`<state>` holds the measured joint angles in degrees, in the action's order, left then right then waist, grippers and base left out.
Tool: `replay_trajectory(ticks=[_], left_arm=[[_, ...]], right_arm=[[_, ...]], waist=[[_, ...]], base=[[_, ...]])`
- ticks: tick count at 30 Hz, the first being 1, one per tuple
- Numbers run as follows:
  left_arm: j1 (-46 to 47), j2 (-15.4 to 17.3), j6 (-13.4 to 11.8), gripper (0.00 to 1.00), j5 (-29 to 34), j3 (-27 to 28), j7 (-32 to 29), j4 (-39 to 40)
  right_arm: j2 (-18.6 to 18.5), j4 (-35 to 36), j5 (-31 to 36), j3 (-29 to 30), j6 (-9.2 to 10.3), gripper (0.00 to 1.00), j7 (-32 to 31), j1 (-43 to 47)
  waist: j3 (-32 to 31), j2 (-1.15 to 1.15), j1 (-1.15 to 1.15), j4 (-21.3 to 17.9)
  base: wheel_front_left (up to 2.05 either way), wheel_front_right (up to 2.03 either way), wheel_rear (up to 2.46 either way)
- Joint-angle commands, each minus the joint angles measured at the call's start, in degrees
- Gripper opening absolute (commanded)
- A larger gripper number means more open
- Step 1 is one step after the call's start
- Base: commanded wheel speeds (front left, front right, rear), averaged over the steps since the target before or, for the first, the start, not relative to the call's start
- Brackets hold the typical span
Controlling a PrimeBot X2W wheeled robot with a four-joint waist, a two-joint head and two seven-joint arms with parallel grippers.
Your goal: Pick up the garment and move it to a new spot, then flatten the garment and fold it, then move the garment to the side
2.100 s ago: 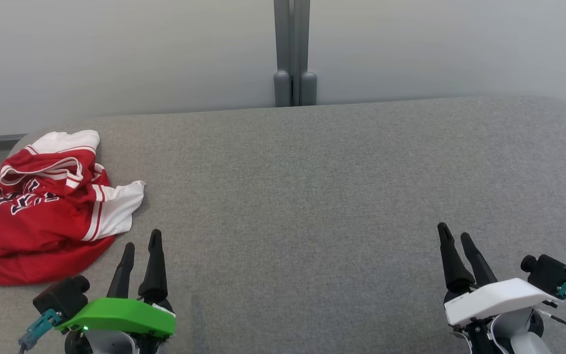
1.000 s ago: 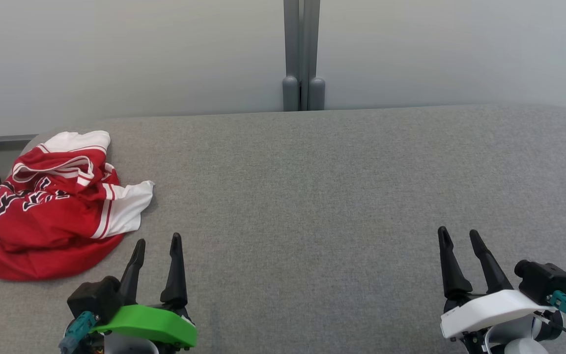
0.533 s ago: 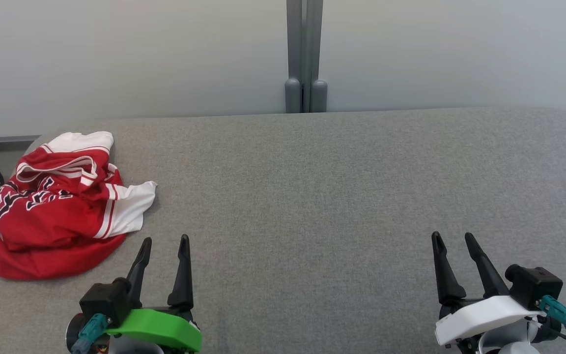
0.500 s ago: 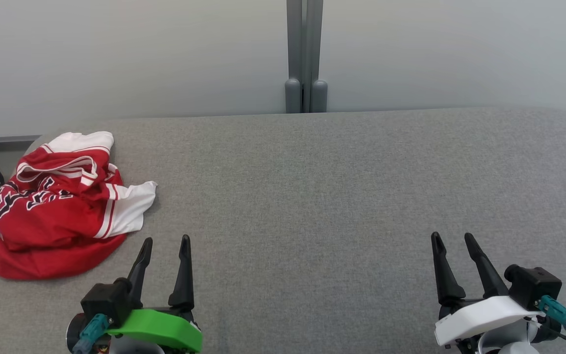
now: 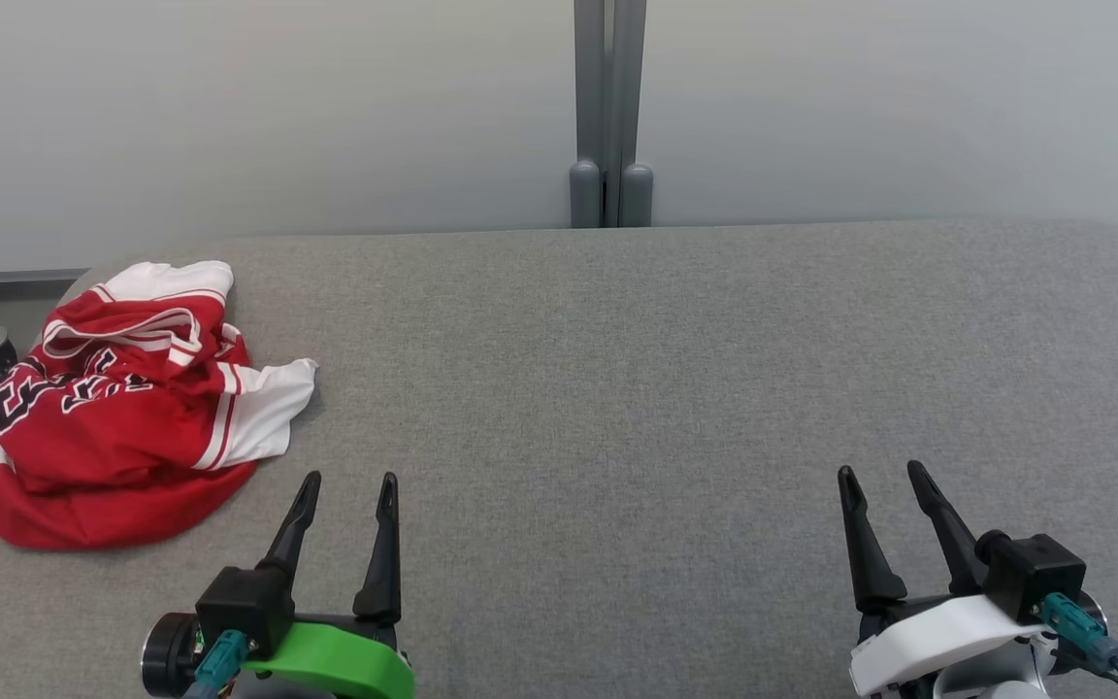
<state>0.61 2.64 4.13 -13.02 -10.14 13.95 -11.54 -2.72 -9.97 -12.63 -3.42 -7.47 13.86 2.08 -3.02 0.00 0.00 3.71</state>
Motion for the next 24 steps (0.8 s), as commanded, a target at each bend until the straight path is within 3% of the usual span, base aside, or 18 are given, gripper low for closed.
replay_trajectory(ticks=[1, 10, 24], left_arm=[[-0.5, 0.4, 0.1, 1.0, 1.4, -0.2, 0.4, 0.1], [-1.0, 0.4, 0.4, 1.0, 4.2, -1.0, 1.4, -0.5], [-0.8, 0.4, 0.3, 1.0, 4.5, -1.1, 1.2, -0.8]], right_arm=[[-0.3, 0.3, 1.4, -0.1, -0.04, 1.0, 0.5, 0.7], [-0.3, 0.4, 4.9, -0.6, -0.04, 1.0, 1.5, 1.2], [-0.3, 0.3, 4.8, -0.5, -0.04, 1.0, 1.4, 1.0]], waist=[[-0.1, 0.0, 0.0, 0.1], [-0.3, 0.0, 0.0, 0.3], [-0.1, 0.0, 0.0, 0.2]], base=[[0.0, 0.0, 0.0], [0.0, 0.0, 0.0], [0.0, 0.0, 0.0]])
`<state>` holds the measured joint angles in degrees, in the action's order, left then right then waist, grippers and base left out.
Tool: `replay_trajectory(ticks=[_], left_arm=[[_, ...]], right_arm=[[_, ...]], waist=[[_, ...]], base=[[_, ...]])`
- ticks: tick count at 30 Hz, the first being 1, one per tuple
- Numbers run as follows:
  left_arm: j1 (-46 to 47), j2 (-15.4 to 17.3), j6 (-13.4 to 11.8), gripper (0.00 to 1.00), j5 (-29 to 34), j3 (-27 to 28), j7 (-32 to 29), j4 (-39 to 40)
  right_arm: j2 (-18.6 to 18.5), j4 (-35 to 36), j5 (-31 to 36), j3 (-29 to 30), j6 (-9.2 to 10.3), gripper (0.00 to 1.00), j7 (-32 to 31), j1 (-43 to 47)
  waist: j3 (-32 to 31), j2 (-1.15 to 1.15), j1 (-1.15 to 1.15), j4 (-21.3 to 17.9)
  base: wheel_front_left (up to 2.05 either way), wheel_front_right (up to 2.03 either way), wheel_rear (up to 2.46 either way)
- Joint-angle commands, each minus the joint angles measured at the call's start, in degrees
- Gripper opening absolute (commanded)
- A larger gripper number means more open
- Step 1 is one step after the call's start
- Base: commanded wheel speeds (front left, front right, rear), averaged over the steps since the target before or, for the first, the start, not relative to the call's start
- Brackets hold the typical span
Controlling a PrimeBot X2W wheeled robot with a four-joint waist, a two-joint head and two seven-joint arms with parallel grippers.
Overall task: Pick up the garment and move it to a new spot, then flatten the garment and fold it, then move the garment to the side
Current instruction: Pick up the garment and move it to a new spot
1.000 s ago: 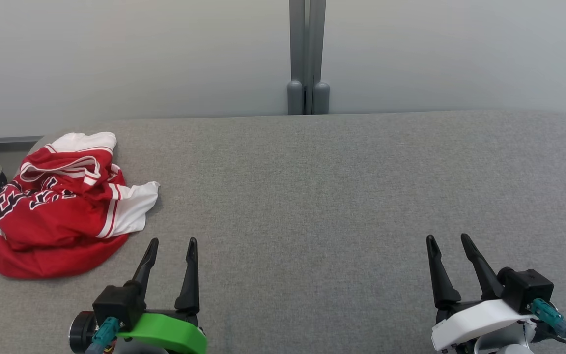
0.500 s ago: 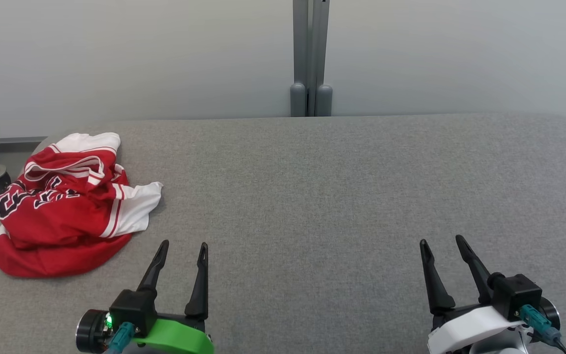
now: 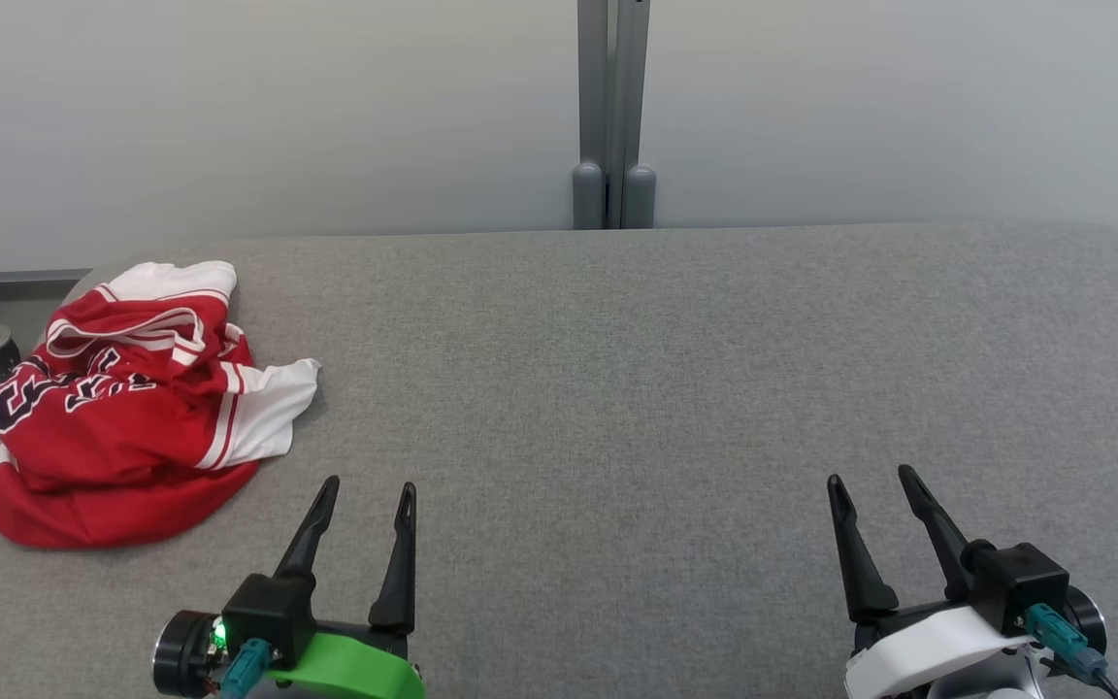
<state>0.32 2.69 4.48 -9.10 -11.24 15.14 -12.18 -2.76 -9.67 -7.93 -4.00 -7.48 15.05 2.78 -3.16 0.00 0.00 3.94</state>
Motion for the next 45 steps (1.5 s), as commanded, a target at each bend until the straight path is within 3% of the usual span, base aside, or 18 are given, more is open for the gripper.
replay_trajectory(ticks=[1, 9, 33, 45], left_arm=[[-0.4, 0.4, 0.1, 1.0, 0.6, -0.1, 0.0, -0.1], [0.3, 0.4, 0.3, 1.0, 1.4, 0.5, 0.0, 2.2], [0.1, 0.3, -0.1, 1.0, 2.3, 4.6, 0.0, 1.7], [-0.6, 0.3, -0.6, 1.0, 1.8, 7.4, 0.0, 2.1]], right_arm=[[-0.2, -0.1, -0.1, 0.2, -0.03, 1.0, 0.2, 0.3], [-0.2, 1.1, 0.6, 0.6, -0.03, 1.0, 0.2, -0.3], [-0.2, 1.4, 0.8, -0.4, -0.03, 1.0, 0.2, -2.0], [-0.2, 0.9, 0.8, -0.9, -0.03, 1.0, 0.2, -2.6]], waist=[[0.0, 0.0, 0.0, 0.0], [1.5, 0.0, 0.0, 2.1], [3.9, 0.0, 0.0, 22.6], [4.4, 0.0, 0.0, 25.3]], base=[[0.0, 0.0, 0.0], [0.0, 0.0, 0.0], [0.0, 0.0, 0.0], [0.0, 0.0, 0.0]])
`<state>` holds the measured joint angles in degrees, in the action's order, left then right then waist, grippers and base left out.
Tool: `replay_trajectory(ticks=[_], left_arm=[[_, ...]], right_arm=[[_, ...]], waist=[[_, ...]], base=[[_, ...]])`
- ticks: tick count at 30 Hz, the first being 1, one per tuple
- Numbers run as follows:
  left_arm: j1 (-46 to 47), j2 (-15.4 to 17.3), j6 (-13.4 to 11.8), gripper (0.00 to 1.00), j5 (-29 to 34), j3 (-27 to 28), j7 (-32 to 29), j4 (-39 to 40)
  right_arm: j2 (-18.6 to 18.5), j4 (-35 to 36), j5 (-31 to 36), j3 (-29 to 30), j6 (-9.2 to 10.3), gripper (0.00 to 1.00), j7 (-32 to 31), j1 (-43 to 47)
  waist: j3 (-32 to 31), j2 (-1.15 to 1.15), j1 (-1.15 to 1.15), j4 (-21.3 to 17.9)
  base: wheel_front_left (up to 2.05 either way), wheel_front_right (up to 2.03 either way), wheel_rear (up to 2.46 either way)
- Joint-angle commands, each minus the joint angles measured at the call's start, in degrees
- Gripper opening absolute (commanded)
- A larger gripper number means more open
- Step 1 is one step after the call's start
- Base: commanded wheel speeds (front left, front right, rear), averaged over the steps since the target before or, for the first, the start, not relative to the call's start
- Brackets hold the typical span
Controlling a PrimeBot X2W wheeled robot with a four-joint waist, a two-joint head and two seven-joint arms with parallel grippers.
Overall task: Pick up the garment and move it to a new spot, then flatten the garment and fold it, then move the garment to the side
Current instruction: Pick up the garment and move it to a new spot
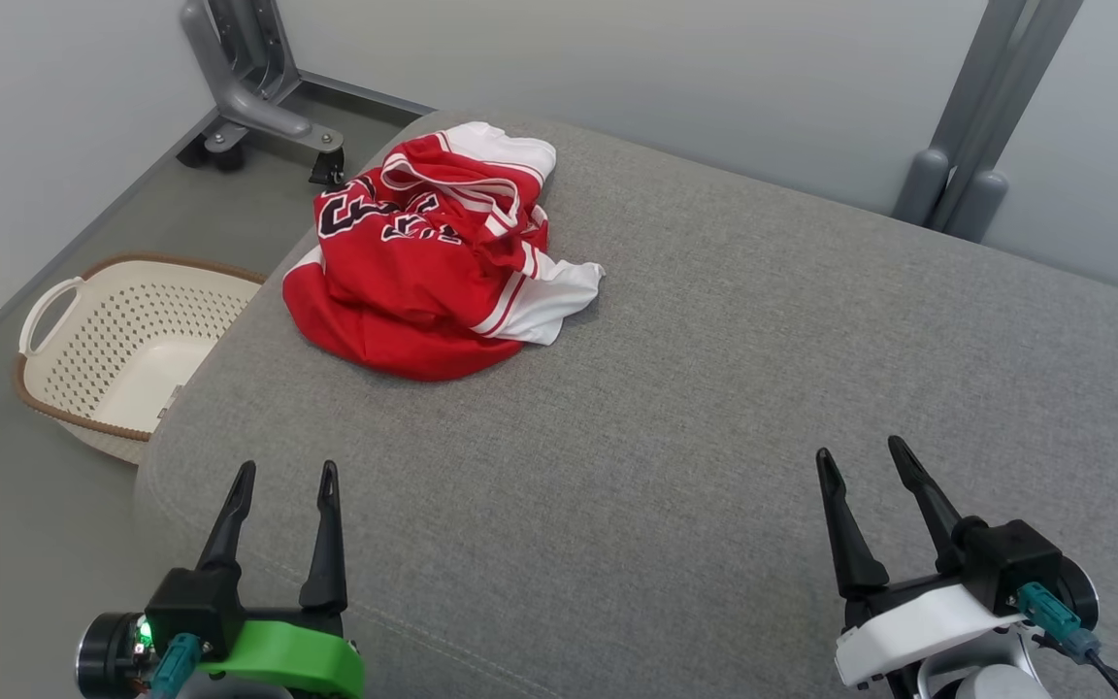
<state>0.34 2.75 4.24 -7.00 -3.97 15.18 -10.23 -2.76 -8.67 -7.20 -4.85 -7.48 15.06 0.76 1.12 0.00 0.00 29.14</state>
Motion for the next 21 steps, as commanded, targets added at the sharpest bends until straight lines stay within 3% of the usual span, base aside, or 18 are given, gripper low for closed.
replay_trajectory(ticks=[1, 10, 18, 21], left_arm=[[-0.7, 0.2, -0.4, 1.0, -0.4, 0.2, 0.0, 0.2], [1.8, 0.3, 0.4, 1.0, 1.8, 0.3, 0.0, -0.1], [15.3, 1.7, 2.1, 1.0, 1.2, 3.0, 0.0, -1.3], [22.8, 4.3, 2.7, 1.0, 1.3, 2.6, 0.0, -6.3]], right_arm=[[-0.2, -0.1, 0.1, -0.1, -0.03, 1.0, 0.2, -0.5], [-0.2, 0.1, 0.5, 0.5, -0.03, 1.0, 0.2, 0.8], [-1.7, 0.4, 4.4, 0.2, -0.02, 1.0, 0.2, -3.4], [-3.2, 0.4, 5.1, -0.5, -0.02, 1.0, 0.2, -5.3]], waist=[[0.1, 0.0, 0.0, 0.1], [0.7, 0.0, 0.0, -0.5], [9.0, 0.0, 0.0, -3.5], [12.5, 0.0, 0.0, -4.7]], base=[[0.0, 0.0, 0.0], [0.0, 0.0, 0.0], [0.0, 0.0, 0.0], [0.0, 0.0, 0.0]])
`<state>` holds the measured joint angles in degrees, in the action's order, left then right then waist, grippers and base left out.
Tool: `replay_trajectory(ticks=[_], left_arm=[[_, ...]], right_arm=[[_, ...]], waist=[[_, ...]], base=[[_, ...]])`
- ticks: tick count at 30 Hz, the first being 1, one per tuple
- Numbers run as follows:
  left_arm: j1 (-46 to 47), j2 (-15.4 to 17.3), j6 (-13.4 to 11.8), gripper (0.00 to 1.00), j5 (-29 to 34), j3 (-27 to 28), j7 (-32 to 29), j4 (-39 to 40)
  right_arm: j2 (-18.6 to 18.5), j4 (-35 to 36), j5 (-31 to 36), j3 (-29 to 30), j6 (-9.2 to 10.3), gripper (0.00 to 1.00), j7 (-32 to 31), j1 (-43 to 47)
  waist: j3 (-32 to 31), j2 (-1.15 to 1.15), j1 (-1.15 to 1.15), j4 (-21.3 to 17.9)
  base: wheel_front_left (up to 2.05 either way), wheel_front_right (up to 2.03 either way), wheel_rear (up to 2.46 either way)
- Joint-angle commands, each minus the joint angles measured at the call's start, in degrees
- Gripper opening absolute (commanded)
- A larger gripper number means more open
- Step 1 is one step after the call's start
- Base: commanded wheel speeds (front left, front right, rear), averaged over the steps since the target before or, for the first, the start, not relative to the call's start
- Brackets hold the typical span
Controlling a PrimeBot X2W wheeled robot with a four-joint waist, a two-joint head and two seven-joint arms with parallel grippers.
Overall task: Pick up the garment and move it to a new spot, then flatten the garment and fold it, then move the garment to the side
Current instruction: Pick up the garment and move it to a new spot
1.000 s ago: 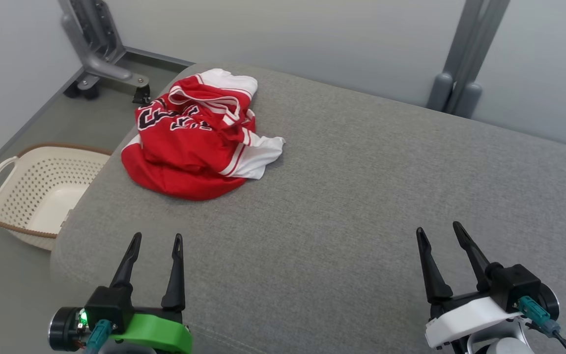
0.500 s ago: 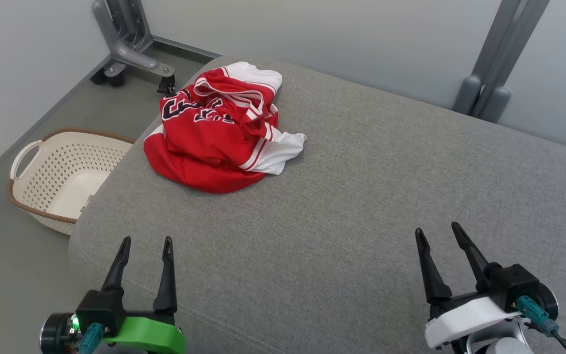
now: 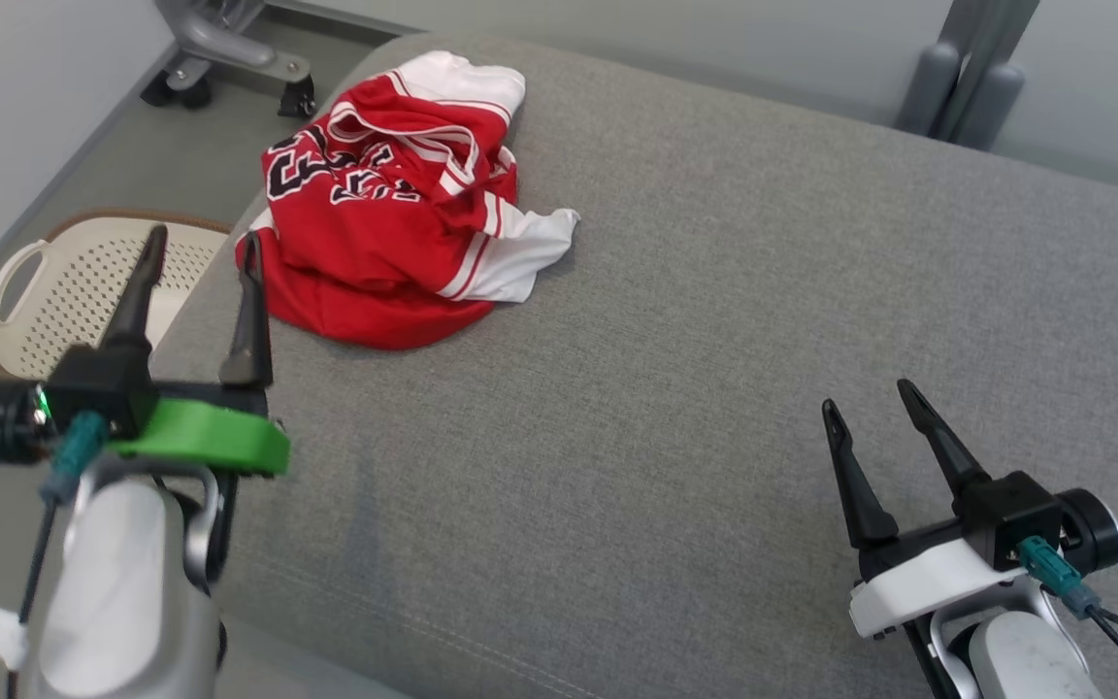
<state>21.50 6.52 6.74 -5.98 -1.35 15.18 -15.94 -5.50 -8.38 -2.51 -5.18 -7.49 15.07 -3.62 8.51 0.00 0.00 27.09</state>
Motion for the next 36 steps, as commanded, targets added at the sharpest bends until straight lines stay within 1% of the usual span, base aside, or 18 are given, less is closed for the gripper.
replay_trajectory(ticks=[1, 2, 5, 7, 11, 12, 16, 21, 25, 27, 30, 33, 36], left_arm=[[4.5, 1.6, 0.2, 1.0, 0.7, -0.2, 0.0, -2.1], [8.3, 3.0, 0.3, 1.0, 1.0, -0.5, 0.0, -3.9], [16.9, 5.5, 0.7, 1.0, 1.0, -2.3, -2.0, -9.6], [22.8, 7.3, 0.7, 1.0, -0.3, -3.2, -5.5, -13.6], [33.7, 8.9, 0.7, 1.0, -6.8, -5.5, -13.5, -21.4], [36.1, 9.8, 0.7, 1.0, -8.5, -6.5, -15.5, -23.4], [43.6, 12.3, 0.7, 1.0, -14.9, -8.6, -20.1, -29.4], [48.1, 15.5, 0.7, 1.0, -20.0, -10.4, -23.8, -36.5], [50.1, 16.2, 0.7, 1.0, -23.3, -11.4, -26.8, -41.1], [50.2, 16.0, 0.7, 1.0, -24.8, -12.8, -28.4, -42.6], [50.3, 15.8, 0.7, 1.0, -27.1, -14.4, -30.6, -43.5], [49.8, 16.6, 0.7, 1.0, -29.7, -16.7, -32.9, -44.1], [49.8, 17.4, 0.7, 1.0, -31.0, -18.7, -33.2, -44.1]], right_arm=[[-1.0, 0.2, 0.6, -0.2, -0.01, 1.0, 0.2, -1.5], [-1.6, 0.5, 0.8, -0.5, -0.01, 1.0, 0.2, -2.2], [-3.2, 1.2, 1.2, -0.9, -0.01, 1.0, 0.2, -3.7], [-4.1, 1.8, 1.5, -1.2, -0.01, 1.0, 0.2, -5.0], [-5.7, 2.8, 1.9, -0.9, -0.01, 1.0, 0.2, -7.4], [-5.9, 3.0, 1.8, -1.2, -0.01, 1.0, 0.2, -8.1], [-6.5, 4.0, 2.2, -1.3, -0.01, 1.0, 0.2, -10.3], [-6.4, 5.5, 2.5, -1.5, -0.01, 1.0, 0.2, -12.3], [-6.3, 5.8, 2.6, -0.7, -0.01, 1.0, 0.1, -12.8], [-6.4, 5.8, 2.7, -0.5, 0.01, 1.0, 0.0, -12.8], [-6.5, 5.4, 2.8, -0.2, 0.05, 1.0, 0.0, -12.9], [-6.2, 4.9, 3.1, -0.2, 0.07, 1.0, -0.3, -13.3], [-6.0, 4.6, 3.0, -0.3, 0.1, 1.0, -0.4, -13.6]], waist=[[6.0, 0.0, 0.0, -3.0], [7.3, 0.0, 0.0, -3.5], [10.4, 0.0, 0.0, -4.8], [12.5, 0.0, 0.0, -5.8], [16.3, 0.0, 0.0, -7.8], [17.3, 0.0, 0.0, -8.4], [21.1, 0.0, 0.0, -10.7], [25.8, 0.0, 0.0, -13.1], [28.4, 0.0, 0.0, -14.2], [29.5, 0.0, 0.0, -14.5], [30.6, 0.0, 0.0, -14.8], [31.5, 0.0, 0.0, -15.1], [31.7, 0.0, 0.0, -15.4]], base=[[0.0, 0.0, 0.0], [0.0, 0.0, 0.0], [0.0, 0.0, 0.0], [0.0, 0.0, 0.0], [0.0, 0.0, 0.0], [0.0, 0.0, 0.0], [0.0, 0.0, 0.0], [0.0, 0.0, 0.0], [0.0, 0.0, 0.0], [0.0, 0.0, 0.0], [0.0, 0.0, 0.0], [0.0, 0.0, 0.0], [0.0, 0.0, 0.0]])
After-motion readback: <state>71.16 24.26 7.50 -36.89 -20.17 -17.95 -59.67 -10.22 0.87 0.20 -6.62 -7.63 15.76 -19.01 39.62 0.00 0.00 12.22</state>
